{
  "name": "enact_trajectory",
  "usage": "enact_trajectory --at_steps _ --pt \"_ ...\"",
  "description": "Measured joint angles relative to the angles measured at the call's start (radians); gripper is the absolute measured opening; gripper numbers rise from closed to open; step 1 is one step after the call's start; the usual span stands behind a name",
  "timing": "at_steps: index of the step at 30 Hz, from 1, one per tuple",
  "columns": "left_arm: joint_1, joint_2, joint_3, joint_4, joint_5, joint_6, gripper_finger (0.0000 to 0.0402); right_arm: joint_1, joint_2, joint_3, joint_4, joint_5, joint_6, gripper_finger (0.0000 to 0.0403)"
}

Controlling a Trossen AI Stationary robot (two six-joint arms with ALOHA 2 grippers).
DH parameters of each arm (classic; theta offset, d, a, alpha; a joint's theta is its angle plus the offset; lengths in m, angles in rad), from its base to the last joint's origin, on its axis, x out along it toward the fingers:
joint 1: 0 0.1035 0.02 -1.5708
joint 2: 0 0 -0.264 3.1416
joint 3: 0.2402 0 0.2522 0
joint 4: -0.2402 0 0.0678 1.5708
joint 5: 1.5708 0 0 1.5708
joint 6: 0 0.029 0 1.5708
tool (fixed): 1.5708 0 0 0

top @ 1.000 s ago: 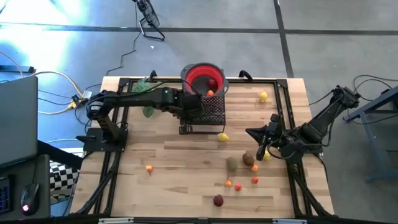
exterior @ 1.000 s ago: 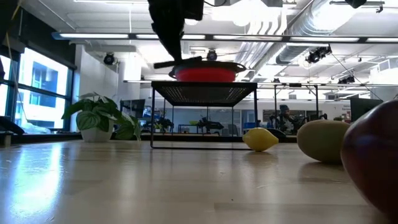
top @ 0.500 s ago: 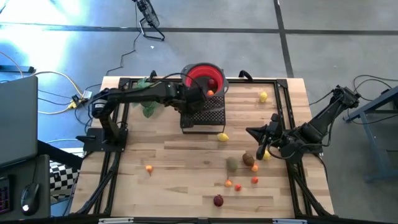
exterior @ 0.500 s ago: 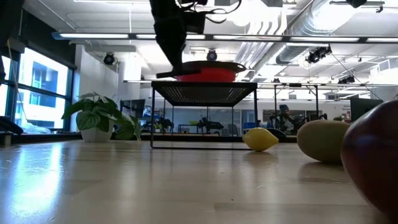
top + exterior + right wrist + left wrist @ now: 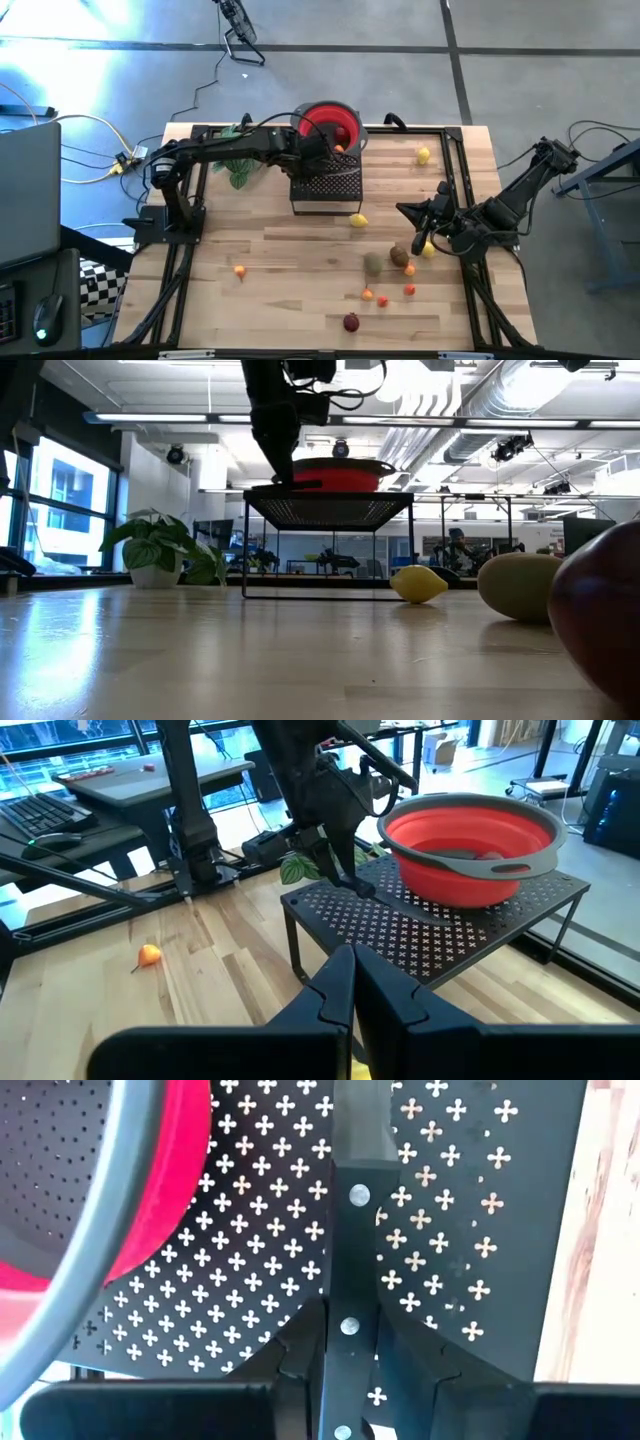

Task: Pick & Place Fruit
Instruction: Put the black knife on the shelf, then put the top lemon into the red strainer bowl

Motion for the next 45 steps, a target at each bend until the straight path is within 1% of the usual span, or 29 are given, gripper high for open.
enact_trajectory --at_steps 8,17,22,24,31,34,40,45 --pt "0.000 0.000 0.000 0.000 0.002 0.000 0.0067 0.000 0.000 0.000 0.000 0.003 -0.003 0.0003" --pt "0.000 0.000 0.000 -0.003 0.048 0.026 0.0067 0.000 0.000 0.000 0.000 0.003 -0.003 0.0003" --pt "0.005 0.020 -0.001 -0.007 0.068 0.026 0.0068 0.000 0.000 0.000 -0.001 0.003 -0.003 0.0003" --pt "0.006 0.029 0.001 0.012 0.070 0.027 0.0068 0.000 0.000 0.000 -0.002 0.003 -0.003 0.0003" --pt "0.007 0.032 0.000 -0.003 0.071 0.026 0.0069 0.000 0.000 0.000 -0.002 0.000 -0.003 0.0003" --pt "0.007 0.032 0.000 0.000 0.063 0.026 0.0082 0.000 0.000 0.000 -0.002 0.000 -0.003 0.0003" --pt "0.007 0.032 0.000 0.043 0.051 0.025 0.0123 0.000 0.000 0.000 -0.003 0.000 -0.003 0.0003" --pt "0.006 0.032 0.000 0.055 0.050 0.024 0.0141 0.000 0.000 0.000 -0.003 0.000 -0.003 0.0003"
